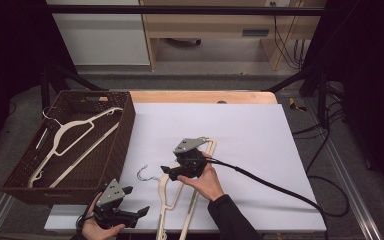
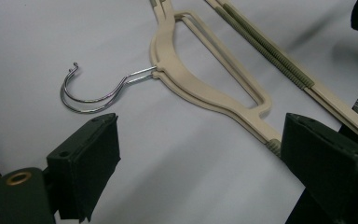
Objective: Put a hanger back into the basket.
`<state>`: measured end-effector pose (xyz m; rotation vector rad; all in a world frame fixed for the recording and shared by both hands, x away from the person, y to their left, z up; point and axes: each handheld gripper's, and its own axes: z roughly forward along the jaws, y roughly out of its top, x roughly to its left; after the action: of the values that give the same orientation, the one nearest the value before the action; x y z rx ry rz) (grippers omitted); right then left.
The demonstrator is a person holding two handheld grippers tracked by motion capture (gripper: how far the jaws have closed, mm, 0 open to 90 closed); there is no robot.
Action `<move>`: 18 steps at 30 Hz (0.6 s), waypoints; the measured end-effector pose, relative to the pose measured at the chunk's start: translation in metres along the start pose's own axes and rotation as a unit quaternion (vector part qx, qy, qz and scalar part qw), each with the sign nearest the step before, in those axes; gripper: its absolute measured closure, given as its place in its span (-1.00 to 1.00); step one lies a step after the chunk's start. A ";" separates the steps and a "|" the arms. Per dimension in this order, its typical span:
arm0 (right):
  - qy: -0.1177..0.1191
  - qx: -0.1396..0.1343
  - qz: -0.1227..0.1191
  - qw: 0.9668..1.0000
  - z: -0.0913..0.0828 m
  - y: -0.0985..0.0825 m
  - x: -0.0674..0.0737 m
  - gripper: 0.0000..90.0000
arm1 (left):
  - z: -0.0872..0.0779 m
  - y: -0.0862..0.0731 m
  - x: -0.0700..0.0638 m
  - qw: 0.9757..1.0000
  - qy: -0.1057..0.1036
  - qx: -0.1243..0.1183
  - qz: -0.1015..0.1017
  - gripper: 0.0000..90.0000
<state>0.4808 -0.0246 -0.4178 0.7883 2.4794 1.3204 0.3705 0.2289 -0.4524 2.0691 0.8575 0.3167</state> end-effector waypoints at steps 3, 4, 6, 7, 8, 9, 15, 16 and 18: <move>0.009 0.006 0.001 1.000 0.010 0.002 0.001 -0.19 | 0.002 -0.001 0.000 1.000 -0.007 0.003 -0.003 -0.74; 0.013 0.011 -0.002 1.000 0.014 0.002 0.002 -0.16 | 0.002 -0.001 0.000 1.000 -0.007 0.004 -0.002 -0.74; 0.020 0.014 0.000 1.000 0.020 0.003 0.003 -0.12 | 0.003 -0.002 0.000 1.000 -0.008 0.010 -0.002 -0.73; 0.021 0.016 -0.002 1.000 0.023 0.003 0.004 -0.10 | 0.003 -0.002 0.000 1.000 -0.005 0.010 0.000 -0.73; 0.022 0.021 -0.002 1.000 0.026 0.003 0.005 -0.08 | 0.003 -0.002 0.001 1.000 -0.004 0.011 0.002 -0.73; 0.025 0.026 -0.004 0.999 0.030 0.003 0.007 -0.07 | 0.003 -0.002 0.001 1.000 -0.003 0.011 0.003 -0.73; 0.029 0.047 -0.018 0.998 0.048 0.003 0.013 0.02 | 0.003 -0.002 0.001 1.000 -0.004 0.011 0.004 -0.73; 0.033 0.050 -0.020 0.998 0.051 0.003 0.013 0.03 | 0.003 -0.002 0.001 1.000 -0.004 0.012 0.004 -0.73; 0.038 0.052 -0.014 0.998 0.055 0.002 0.014 0.06 | 0.003 -0.002 0.001 1.000 -0.005 0.012 0.004 -0.73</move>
<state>0.4938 0.0228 -0.4470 0.7353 2.6278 1.2426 0.3719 0.2281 -0.4561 2.0950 0.8519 0.3009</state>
